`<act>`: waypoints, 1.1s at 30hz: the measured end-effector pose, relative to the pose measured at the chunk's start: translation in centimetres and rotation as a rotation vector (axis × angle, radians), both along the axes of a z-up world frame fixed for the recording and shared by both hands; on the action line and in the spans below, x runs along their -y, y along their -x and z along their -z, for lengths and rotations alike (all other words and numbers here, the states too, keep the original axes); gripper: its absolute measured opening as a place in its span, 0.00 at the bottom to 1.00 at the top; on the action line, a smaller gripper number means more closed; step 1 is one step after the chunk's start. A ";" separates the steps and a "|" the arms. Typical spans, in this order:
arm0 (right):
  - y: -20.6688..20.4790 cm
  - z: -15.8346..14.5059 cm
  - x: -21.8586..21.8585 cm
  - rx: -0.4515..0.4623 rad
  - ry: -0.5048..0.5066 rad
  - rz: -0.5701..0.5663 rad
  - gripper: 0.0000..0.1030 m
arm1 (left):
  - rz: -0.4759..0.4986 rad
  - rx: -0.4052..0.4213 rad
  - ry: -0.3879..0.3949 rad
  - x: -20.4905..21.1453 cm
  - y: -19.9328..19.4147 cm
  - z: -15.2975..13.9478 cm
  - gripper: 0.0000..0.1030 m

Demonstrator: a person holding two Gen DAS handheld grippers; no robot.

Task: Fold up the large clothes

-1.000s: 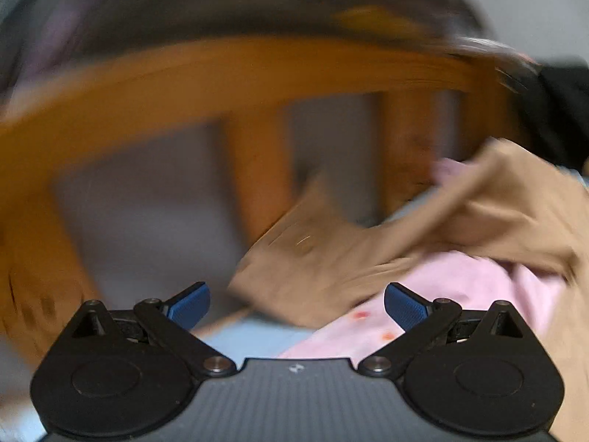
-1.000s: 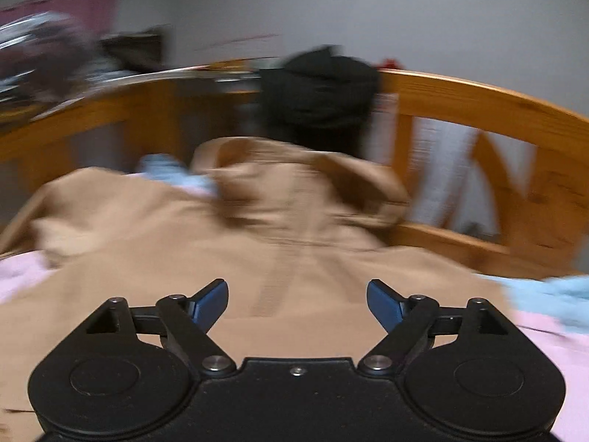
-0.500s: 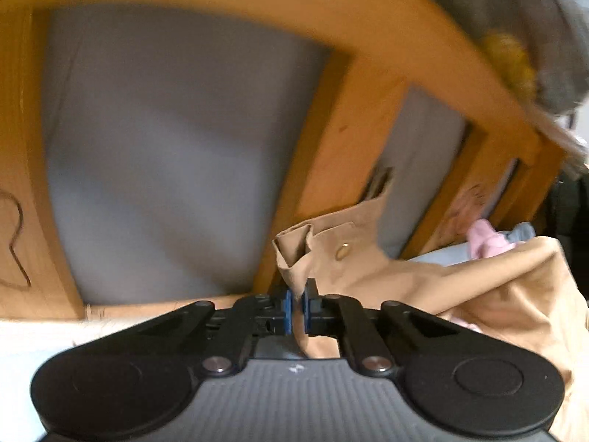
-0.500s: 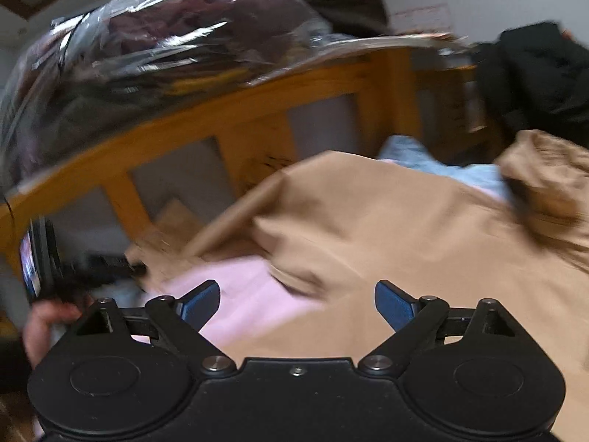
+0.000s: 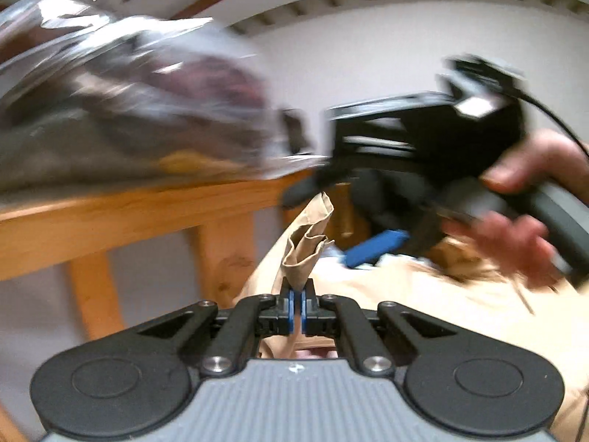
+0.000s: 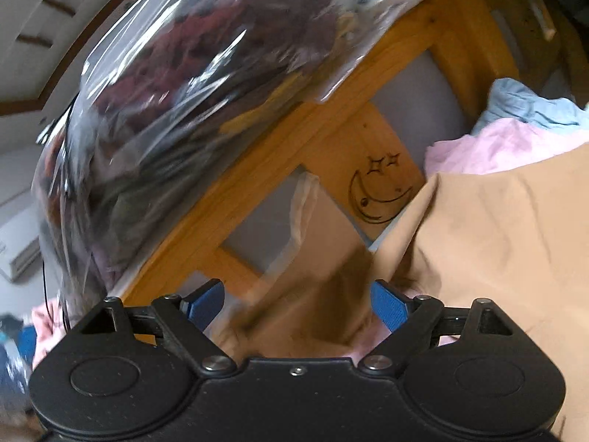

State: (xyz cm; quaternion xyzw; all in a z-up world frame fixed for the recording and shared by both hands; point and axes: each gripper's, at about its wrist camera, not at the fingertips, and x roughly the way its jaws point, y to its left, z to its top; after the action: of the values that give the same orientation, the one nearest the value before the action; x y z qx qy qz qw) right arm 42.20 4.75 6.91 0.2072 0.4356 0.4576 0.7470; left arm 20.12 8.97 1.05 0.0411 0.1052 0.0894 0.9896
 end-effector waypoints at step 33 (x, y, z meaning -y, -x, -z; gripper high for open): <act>8.6 -17.6 27.7 0.374 0.090 0.481 0.01 | -0.058 -0.256 -0.221 6.4 -13.6 3.8 0.06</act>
State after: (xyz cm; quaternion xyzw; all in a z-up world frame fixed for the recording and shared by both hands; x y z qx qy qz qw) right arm 33.59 -22.92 24.47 0.1831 0.2491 0.2781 0.9094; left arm 33.74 2.54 -2.75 0.1579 0.2210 0.1230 0.9545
